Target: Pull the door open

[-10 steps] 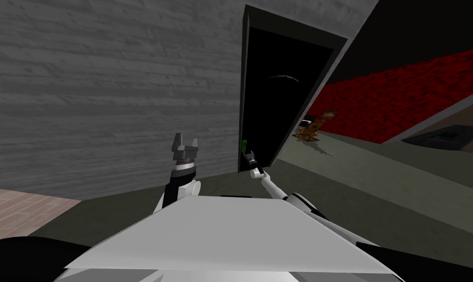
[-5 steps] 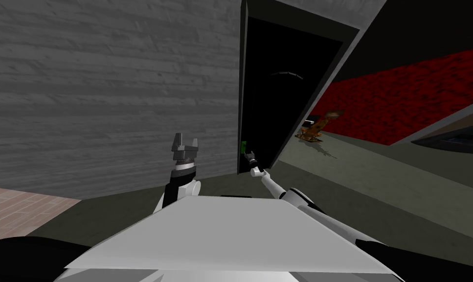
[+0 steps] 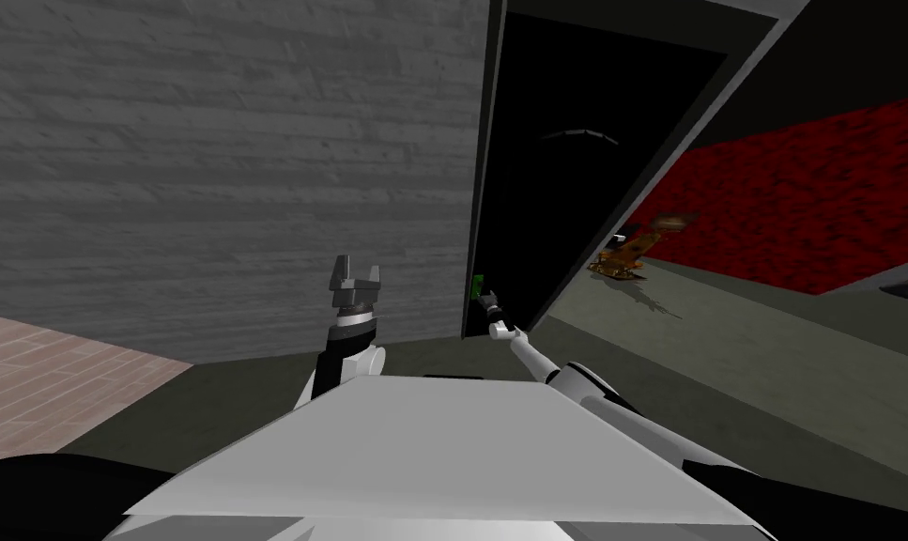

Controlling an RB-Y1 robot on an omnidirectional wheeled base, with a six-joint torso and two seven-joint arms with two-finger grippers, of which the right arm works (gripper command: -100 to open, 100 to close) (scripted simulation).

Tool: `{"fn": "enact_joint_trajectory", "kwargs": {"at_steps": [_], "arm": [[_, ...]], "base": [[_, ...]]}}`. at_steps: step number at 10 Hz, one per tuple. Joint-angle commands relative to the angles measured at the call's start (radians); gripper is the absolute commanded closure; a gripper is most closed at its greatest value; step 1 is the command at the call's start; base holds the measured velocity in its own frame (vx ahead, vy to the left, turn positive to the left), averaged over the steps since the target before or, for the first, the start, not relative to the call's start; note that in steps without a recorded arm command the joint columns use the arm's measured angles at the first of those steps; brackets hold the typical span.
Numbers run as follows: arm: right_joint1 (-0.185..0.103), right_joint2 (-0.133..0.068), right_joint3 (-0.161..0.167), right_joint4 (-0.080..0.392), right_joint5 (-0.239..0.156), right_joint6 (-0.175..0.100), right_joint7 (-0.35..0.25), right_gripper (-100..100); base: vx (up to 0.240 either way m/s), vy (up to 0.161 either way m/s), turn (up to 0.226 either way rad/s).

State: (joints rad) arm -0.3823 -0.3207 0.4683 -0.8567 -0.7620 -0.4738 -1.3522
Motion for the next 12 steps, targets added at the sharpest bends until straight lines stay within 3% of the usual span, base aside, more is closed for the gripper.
{"fn": "enact_joint_trajectory", "kwargs": {"at_steps": [1, 2, 4, 5, 8, 9, 10, 12], "arm": [[0.003, -0.023, -0.002, 0.021, -0.003, -0.019, -0.030, -100], [0.010, -0.061, -0.009, 0.031, -0.009, -0.031, -0.060, -100], [0.017, -0.096, -0.016, 0.040, -0.015, -0.041, -0.089, -100], [0.017, -0.096, -0.016, 0.040, -0.015, -0.041, -0.089, -100], [0.029, -0.154, -0.027, 0.056, -0.025, -0.059, -0.136, -100], [0.013, -0.141, -0.016, 0.079, -0.019, -0.068, -0.142, -100], [0.013, -0.141, -0.016, 0.079, -0.019, -0.068, -0.142, 100], [0.013, -0.141, -0.016, 0.079, -0.019, -0.068, -0.142, 100]], "base": [[0.088, 0.074, 0.176], [0.126, 0.094, 0.282], [0.134, 0.066, 0.163], [0.070, 0.029, 0.024], [0.096, 0.015, 0.155], [0.053, 0.002, 0.026], [-0.009, -0.001, -0.024], [-0.015, -0.002, 0.001]]}}
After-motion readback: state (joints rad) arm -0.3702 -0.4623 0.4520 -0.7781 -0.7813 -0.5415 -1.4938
